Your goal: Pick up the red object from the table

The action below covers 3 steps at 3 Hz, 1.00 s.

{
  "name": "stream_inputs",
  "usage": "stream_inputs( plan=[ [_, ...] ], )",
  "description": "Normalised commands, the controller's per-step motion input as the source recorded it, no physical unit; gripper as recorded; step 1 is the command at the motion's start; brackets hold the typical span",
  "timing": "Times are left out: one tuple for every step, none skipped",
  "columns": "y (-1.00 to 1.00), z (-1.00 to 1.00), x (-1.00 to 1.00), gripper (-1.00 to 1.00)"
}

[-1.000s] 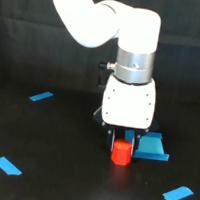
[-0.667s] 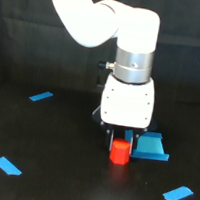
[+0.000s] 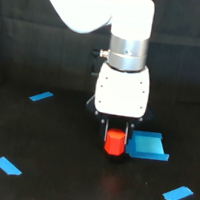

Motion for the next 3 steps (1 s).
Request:
stream_inputs(
  plan=[
    [0.01,0.92,-0.05,-0.96],
    [-0.03,1.0,-0.1,-1.0],
    [-0.02,0.92,-0.11,-0.93]
  ],
)
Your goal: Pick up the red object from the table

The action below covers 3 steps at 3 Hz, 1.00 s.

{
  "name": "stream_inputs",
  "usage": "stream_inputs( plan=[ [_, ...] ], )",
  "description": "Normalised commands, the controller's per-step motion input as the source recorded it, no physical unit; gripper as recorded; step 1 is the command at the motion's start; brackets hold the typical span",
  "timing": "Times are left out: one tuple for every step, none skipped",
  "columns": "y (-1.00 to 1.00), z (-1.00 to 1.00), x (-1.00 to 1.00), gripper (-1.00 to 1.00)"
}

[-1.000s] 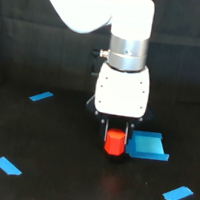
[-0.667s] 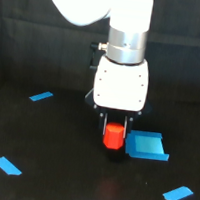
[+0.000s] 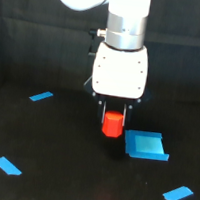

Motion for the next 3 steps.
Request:
stream_inputs(
  plan=[
    [-0.09,1.0,-0.08,-0.9],
    [-0.02,0.84,-0.08,-1.0],
    [-0.05,0.39,-0.03,-0.99]
  ],
)
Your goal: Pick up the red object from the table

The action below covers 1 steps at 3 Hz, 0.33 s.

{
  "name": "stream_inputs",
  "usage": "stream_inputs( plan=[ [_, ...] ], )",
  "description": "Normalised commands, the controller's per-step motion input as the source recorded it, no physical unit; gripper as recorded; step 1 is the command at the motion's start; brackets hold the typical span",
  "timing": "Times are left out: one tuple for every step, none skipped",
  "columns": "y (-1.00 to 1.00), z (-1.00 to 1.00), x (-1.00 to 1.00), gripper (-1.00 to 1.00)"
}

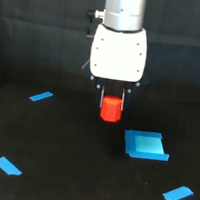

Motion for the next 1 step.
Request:
stream_inputs(
  plan=[
    [-0.02,0.28,-0.02,-0.98]
  ],
)
